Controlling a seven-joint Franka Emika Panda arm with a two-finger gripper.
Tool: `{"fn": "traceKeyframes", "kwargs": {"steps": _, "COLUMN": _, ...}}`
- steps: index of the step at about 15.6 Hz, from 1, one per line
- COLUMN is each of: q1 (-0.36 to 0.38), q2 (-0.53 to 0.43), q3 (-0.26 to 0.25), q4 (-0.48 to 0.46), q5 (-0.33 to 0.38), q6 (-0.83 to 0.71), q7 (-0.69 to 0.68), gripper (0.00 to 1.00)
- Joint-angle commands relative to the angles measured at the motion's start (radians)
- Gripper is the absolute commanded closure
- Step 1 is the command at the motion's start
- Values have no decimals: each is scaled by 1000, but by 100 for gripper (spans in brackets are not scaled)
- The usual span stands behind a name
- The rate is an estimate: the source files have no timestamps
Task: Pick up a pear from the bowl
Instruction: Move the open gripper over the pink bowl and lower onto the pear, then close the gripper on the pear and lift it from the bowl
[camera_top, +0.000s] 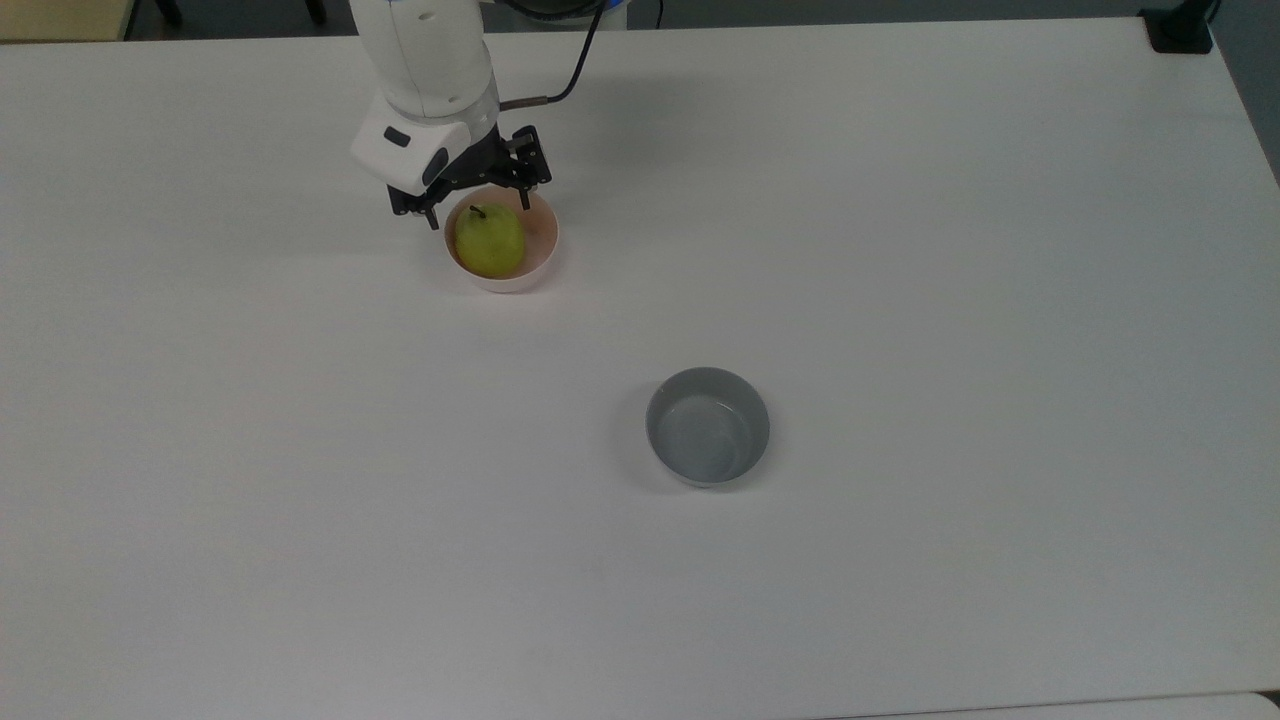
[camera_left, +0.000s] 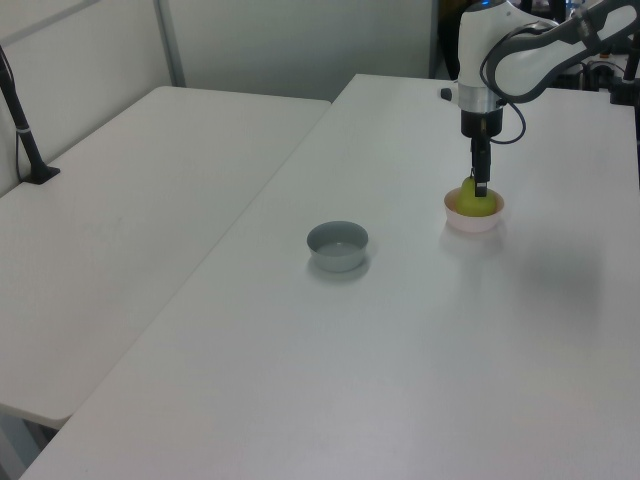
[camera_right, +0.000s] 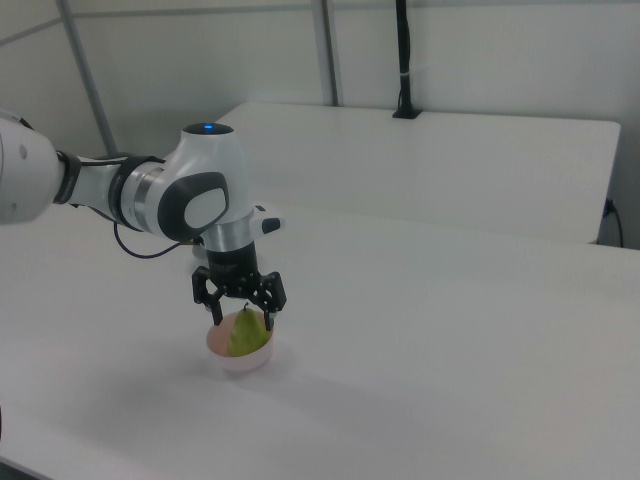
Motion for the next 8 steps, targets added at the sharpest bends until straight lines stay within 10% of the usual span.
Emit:
{"fn": "traceKeyframes", "kwargs": {"steps": 1, "q1": 11, "q2": 14, "q3": -3, "q4": -16, "q5": 1, "q6": 50, "q7": 20, "gripper": 24}}
{"fn": "traceKeyframes", "kwargs": {"steps": 5, "q1": 8, "q2": 26, "q3": 8, "q4": -13, "q5": 2, "q6": 44, "q7": 20, "gripper": 96}}
{"fn": "traceKeyframes", "kwargs": {"steps": 8, "q1": 8, "q2": 23, "q3": 10, "q4": -13, "q5": 1, "q6": 35, "q7": 18, "gripper": 100}}
